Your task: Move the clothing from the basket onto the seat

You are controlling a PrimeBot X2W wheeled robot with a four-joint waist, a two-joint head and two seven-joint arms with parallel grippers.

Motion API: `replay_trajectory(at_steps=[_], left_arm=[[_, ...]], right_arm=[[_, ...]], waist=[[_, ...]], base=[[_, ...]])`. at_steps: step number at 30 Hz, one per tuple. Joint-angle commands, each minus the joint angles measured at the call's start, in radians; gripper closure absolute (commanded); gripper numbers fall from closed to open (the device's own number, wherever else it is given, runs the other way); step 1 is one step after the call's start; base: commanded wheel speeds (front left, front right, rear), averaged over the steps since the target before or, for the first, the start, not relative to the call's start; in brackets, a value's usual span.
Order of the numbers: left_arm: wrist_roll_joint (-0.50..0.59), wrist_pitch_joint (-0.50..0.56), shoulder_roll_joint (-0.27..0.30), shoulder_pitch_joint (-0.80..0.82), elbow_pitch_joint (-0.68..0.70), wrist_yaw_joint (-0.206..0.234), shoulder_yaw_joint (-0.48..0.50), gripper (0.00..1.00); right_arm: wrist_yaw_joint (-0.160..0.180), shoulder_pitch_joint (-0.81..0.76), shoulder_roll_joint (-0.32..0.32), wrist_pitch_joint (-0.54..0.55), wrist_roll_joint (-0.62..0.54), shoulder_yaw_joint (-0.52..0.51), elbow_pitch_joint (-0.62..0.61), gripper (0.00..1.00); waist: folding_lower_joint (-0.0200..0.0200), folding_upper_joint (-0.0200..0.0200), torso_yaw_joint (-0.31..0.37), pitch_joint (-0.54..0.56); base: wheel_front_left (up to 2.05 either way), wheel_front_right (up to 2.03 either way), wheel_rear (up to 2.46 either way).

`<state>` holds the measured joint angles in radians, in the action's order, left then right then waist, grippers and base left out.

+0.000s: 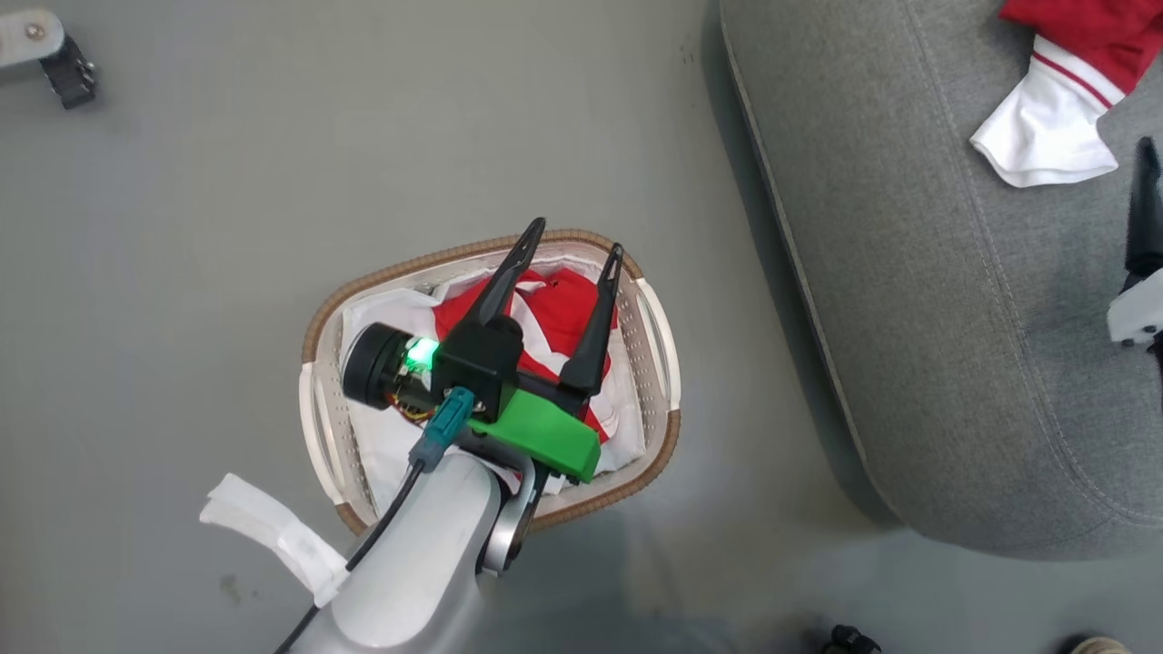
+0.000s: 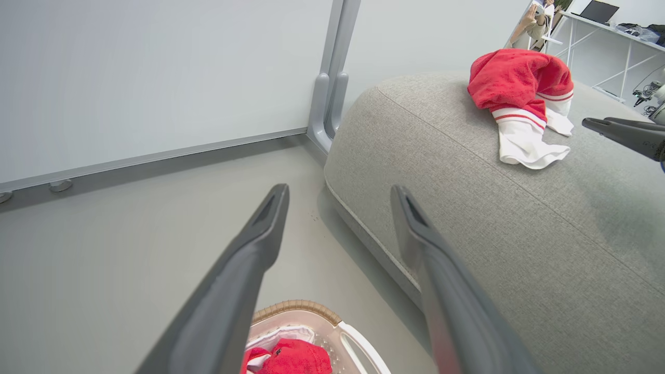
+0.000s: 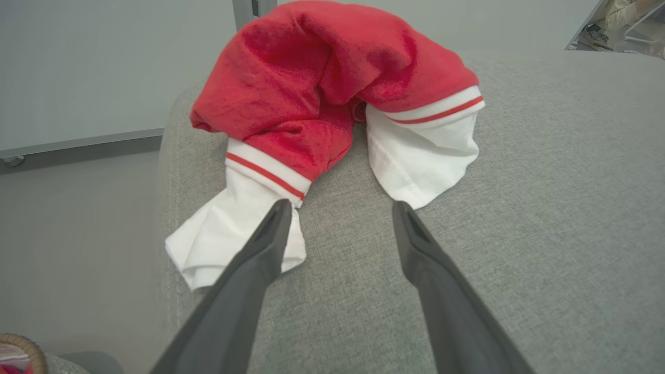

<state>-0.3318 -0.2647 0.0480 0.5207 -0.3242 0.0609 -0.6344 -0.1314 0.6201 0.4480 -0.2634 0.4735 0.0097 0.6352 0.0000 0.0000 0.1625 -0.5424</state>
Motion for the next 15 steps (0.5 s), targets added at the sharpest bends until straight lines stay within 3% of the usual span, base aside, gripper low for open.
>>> replay_trajectory(at_steps=[1,11,15], left_arm=[[0.019,0.0,0.004,-0.032,0.0,0.003,0.014,0.0],[0.066,0.0,0.005,-0.187,-0.027,0.044,0.18,0.0],[0.071,0.0,0.004,-0.24,-0.036,0.037,0.26,0.0]], right_arm=[[0.001,-0.039,-0.011,-0.002,-0.004,0.014,-0.031,0.0],[0.001,-0.188,-0.11,-0.002,-0.002,0.122,-0.191,0.0],[0.001,-0.232,-0.153,-0.002,0.02,0.116,-0.221,0.0]], waist=[[0.0,0.0,-0.025,0.094],[0.0,0.0,-0.087,0.25],[0.0,0.0,-0.112,0.298]], base=[[0.0,0.0,0.0],[0.0,0.0,0.0],[0.0,0.0,0.0]])
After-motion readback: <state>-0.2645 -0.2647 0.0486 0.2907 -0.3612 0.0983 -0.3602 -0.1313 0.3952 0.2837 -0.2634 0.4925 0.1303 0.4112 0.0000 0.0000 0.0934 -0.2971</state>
